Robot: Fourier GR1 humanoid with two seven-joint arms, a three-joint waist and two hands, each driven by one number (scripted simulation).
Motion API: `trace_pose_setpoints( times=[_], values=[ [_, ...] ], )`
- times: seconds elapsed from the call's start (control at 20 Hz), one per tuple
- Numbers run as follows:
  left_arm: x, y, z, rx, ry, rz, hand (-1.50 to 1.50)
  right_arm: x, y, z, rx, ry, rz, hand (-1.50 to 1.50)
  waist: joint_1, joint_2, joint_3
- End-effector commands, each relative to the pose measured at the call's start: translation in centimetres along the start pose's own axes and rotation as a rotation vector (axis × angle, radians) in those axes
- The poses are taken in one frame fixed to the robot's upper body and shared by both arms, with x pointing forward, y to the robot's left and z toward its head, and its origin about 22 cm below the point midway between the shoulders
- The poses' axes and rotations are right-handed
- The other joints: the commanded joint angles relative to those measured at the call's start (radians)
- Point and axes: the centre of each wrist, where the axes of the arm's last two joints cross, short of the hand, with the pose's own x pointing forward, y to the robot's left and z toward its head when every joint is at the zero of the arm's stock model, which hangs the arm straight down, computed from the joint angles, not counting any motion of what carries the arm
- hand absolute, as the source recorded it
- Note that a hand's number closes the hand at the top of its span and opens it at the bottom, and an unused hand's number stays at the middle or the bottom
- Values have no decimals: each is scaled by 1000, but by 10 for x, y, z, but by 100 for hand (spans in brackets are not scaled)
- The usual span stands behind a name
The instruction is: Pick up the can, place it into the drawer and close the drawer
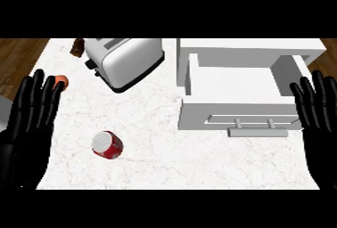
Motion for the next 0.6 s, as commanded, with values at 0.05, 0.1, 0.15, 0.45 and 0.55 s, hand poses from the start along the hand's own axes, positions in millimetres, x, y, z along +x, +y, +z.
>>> trace_pose_setpoints(
  times=[0.05, 0.1, 0.15, 0.45, 0.55],
  values=[
    [15, -1, 11, -105, -14, 76, -150, 3, -3, 2, 40, -24, 46, -150, 10, 13, 35],
    [-4, 8, -2, -139, -30, 122, -150, 13, 14, -1, 21, -27, 13, -150, 5, 15, 34],
    [-4, 12, 14, -178, -30, 139, -150, 5, -5, 18, 39, -17, 37, -150, 3, 14, 35],
    [4, 37, 31, -227, 339, 38, -150, -8, -25, 28, -222, 250, 92, -150, 5, 12, 36],
    [4, 52, 53, -209, 351, 36, -150, 1, -34, 26, -239, 259, 93, -150, 13, 12, 35]
  ],
)
